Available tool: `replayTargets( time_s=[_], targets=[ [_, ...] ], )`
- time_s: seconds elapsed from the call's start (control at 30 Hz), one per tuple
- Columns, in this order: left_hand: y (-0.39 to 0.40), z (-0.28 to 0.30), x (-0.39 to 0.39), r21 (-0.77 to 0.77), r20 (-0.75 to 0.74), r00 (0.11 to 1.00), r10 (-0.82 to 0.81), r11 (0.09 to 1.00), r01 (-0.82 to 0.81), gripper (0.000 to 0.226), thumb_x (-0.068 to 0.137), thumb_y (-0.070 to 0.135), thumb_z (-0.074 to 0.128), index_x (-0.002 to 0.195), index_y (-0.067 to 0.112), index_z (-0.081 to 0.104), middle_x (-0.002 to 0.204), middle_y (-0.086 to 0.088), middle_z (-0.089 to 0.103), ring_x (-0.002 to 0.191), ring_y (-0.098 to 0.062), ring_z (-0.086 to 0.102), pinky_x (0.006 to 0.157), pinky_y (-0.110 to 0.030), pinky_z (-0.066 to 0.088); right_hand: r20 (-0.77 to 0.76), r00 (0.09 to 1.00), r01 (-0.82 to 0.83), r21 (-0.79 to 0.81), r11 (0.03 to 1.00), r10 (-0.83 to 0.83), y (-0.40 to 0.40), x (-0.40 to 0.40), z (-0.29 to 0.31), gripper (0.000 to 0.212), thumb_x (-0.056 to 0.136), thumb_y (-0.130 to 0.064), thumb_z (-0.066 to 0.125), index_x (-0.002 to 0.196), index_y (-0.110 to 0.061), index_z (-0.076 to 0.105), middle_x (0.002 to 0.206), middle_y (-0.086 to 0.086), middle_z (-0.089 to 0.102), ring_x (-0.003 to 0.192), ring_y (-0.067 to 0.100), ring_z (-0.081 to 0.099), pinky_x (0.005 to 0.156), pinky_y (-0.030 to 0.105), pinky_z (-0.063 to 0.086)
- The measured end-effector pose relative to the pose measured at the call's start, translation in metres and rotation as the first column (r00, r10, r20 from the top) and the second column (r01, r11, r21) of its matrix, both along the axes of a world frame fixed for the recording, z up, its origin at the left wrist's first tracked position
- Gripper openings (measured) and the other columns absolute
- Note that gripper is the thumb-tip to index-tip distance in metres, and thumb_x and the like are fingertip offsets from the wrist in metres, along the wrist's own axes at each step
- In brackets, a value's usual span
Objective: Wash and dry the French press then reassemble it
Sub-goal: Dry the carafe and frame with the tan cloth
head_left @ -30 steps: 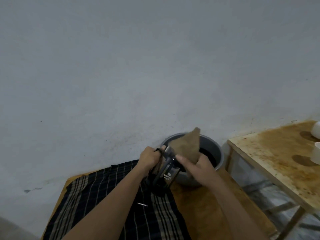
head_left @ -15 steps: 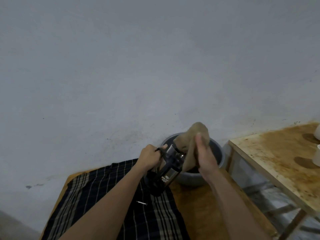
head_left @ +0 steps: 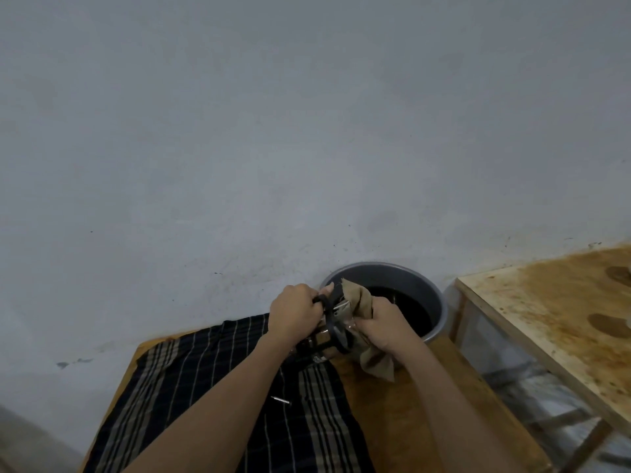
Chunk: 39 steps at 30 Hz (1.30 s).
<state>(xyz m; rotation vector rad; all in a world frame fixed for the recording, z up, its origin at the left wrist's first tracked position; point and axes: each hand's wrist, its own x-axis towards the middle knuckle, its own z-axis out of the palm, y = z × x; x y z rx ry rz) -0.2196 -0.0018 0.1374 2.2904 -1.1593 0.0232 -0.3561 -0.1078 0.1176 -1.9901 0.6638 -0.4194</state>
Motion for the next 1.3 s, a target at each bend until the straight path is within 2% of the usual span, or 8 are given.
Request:
replayTargets(
  time_s=[0.37,0.5,0.63,0.8,0.93,1.03,1.13,1.3],
  targets=[
    [0.002,-0.003,0.025,-0.057,-0.099,0.952,0.289,0.954,-0.296,0.054,0.099,0.045,0.041,0.063,0.006,0.053,0.063,-0.01,0.057,0.056,-0.027,0.057,0.05,-0.031,0.045,0.331,0.834,0.24,0.5,0.832,-0.44,-0.001,-0.014,0.0,0.011,0.091,-0.025,0.063,0.1,-0.018,0.064,0.101,0.002,0.068,0.098,0.018,0.061,0.083,0.035,0.049],
    [-0.01,-0.003,0.015,-0.051,-0.257,0.934,0.248,0.962,-0.27,0.047,0.097,0.037,0.046,0.071,0.001,0.06,0.073,-0.014,0.063,0.065,-0.031,0.063,0.052,-0.031,0.047,0.266,0.94,0.186,0.12,0.975,-0.212,0.028,0.009,0.02,0.026,0.093,-0.04,0.057,0.098,-0.015,0.063,0.096,-0.002,0.065,0.088,0.013,0.062,0.073,0.025,0.048],
    [-0.01,-0.005,0.003,0.049,-0.155,0.949,0.276,0.961,-0.271,0.031,0.097,0.026,0.045,0.076,0.005,0.055,0.072,-0.008,0.056,0.066,-0.027,0.056,0.049,-0.027,0.038,0.223,0.941,0.306,-0.247,0.92,-0.253,0.025,0.023,0.006,0.044,0.089,-0.052,0.057,0.081,-0.01,0.066,0.074,0.001,0.065,0.072,0.018,0.064,0.062,0.027,0.048],
    [-0.006,-0.014,-0.002,0.092,-0.046,0.958,0.282,0.957,-0.277,0.036,0.1,0.032,0.043,0.088,0.003,0.06,0.085,-0.012,0.063,0.074,-0.028,0.062,0.055,-0.029,0.043,0.149,0.95,0.251,0.156,0.955,-0.274,0.017,0.033,0.006,0.047,0.091,-0.049,0.057,0.11,-0.008,0.067,0.099,0.004,0.068,0.091,0.017,0.062,0.075,0.03,0.051],
    [-0.003,-0.018,0.008,0.031,-0.234,0.915,0.329,0.943,-0.331,0.037,0.1,0.031,0.044,0.075,0.005,0.051,0.076,-0.01,0.058,0.063,-0.022,0.054,0.049,-0.028,0.038,0.312,0.729,0.194,0.759,0.622,-0.609,0.025,0.033,0.006,0.04,0.092,-0.04,0.059,0.115,-0.007,0.057,0.106,0.008,0.065,0.097,0.022,0.062,0.089,0.041,0.051],
    [0.001,-0.025,0.023,-0.09,-0.56,0.753,0.344,0.879,-0.468,0.038,0.099,0.023,0.044,0.072,0.0,0.056,0.088,-0.022,0.064,0.069,-0.023,0.055,0.052,-0.026,0.039,0.355,0.611,0.079,0.862,0.501,-0.708,0.018,0.021,0.01,0.048,0.093,-0.044,0.055,0.13,-0.016,0.045,0.105,0.001,0.059,0.098,0.02,0.056,0.092,0.042,0.044],
    [-0.009,-0.024,0.021,-0.169,-0.832,0.522,0.188,0.811,-0.56,0.033,0.097,0.018,0.044,0.082,-0.003,0.064,0.088,-0.021,0.065,0.066,-0.024,0.055,0.053,-0.027,0.044,0.348,0.781,0.146,0.707,0.692,-0.519,0.034,0.024,0.015,0.049,0.094,-0.055,0.045,0.126,-0.018,0.051,0.108,0.001,0.06,0.099,0.017,0.057,0.09,0.033,0.044],
    [-0.017,-0.013,0.009,-0.191,-0.922,0.377,0.088,0.743,-0.642,0.035,0.096,0.004,0.039,0.07,0.0,0.062,0.079,-0.018,0.064,0.066,-0.027,0.059,0.061,-0.034,0.053,0.192,0.973,0.137,-0.038,0.99,-0.128,0.052,0.031,0.003,0.036,0.1,-0.042,0.039,0.097,-0.013,0.06,0.083,-0.001,0.06,0.069,0.004,0.056,0.056,0.011,0.04]
  ],
)
